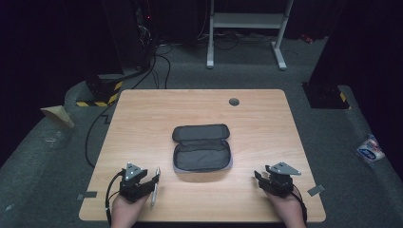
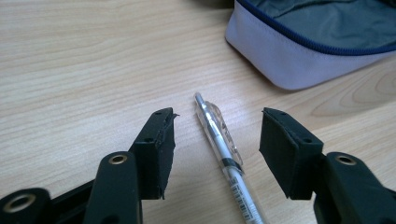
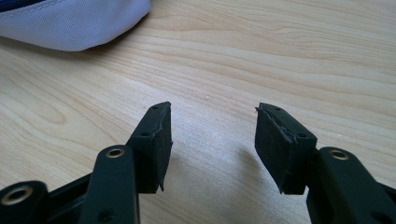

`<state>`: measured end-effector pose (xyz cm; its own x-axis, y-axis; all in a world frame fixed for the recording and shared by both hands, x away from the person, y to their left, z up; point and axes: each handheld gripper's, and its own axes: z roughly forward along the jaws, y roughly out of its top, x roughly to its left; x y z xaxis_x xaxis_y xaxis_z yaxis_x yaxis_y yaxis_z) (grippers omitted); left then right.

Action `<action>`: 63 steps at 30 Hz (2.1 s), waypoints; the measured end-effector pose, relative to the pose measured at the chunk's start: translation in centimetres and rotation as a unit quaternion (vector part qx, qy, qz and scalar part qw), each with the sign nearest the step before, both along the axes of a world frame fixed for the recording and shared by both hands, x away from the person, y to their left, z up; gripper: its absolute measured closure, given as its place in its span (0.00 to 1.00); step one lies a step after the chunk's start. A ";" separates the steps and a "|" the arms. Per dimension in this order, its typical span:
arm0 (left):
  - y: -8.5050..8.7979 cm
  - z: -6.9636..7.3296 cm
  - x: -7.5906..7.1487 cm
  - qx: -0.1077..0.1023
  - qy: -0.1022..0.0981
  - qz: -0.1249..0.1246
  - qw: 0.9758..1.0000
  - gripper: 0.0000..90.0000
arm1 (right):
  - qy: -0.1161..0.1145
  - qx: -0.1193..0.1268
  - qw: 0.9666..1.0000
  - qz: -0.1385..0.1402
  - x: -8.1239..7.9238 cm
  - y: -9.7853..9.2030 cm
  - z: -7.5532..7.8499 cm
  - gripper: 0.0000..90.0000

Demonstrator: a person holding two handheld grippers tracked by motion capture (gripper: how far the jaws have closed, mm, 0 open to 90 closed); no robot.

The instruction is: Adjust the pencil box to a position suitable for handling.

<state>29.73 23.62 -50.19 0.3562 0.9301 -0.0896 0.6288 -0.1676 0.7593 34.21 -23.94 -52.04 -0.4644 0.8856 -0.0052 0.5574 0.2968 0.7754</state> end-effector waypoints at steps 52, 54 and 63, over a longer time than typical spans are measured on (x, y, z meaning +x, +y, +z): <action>-0.8 -1.4 -1.5 0.054 0.030 -0.047 0.997 0.81 | 0.026 -0.019 0.999 0.016 0.7 0.9 -0.2 0.49; -0.9 -1.5 -1.4 0.053 0.029 -0.051 0.997 0.82 | 0.026 -0.019 0.999 0.016 0.7 0.9 -0.2 0.49; -0.2 -1.4 -1.0 0.055 0.030 -0.060 0.996 0.87 | 0.025 -0.021 0.999 0.017 0.6 0.8 -0.2 0.49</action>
<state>28.76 23.37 -51.61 0.4625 0.8865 -0.0140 0.6428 -0.3244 0.6940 34.77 -23.12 -52.28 -0.4948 0.8688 -0.0193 0.5836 0.3486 0.7334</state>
